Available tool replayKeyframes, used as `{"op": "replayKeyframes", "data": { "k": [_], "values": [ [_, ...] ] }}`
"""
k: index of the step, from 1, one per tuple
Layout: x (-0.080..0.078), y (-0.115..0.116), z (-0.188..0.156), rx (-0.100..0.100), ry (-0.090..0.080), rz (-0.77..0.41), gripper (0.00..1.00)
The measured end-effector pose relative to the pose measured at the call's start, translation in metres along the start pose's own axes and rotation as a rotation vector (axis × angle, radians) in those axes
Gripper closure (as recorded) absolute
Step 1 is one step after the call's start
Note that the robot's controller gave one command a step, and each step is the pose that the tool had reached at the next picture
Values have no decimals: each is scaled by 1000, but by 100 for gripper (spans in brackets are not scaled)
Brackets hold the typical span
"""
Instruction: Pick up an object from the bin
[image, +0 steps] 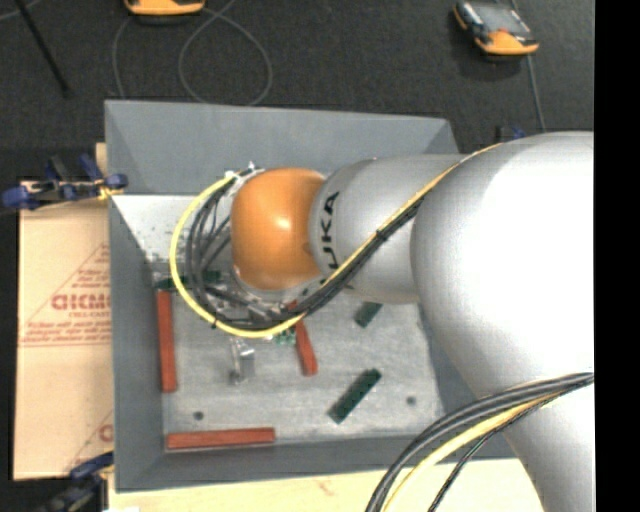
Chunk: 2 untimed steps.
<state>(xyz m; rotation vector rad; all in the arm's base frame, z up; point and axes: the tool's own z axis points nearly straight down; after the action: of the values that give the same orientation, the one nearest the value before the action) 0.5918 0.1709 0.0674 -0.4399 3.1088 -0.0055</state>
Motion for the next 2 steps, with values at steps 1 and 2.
{"op": "replayKeyframes", "data": {
  "k": [1, 2],
  "values": [
    [65, -88, -25, 1, 1, -37, 0],
    [72, -191, -3, 0, -2, -97, 0]
  ]
}}
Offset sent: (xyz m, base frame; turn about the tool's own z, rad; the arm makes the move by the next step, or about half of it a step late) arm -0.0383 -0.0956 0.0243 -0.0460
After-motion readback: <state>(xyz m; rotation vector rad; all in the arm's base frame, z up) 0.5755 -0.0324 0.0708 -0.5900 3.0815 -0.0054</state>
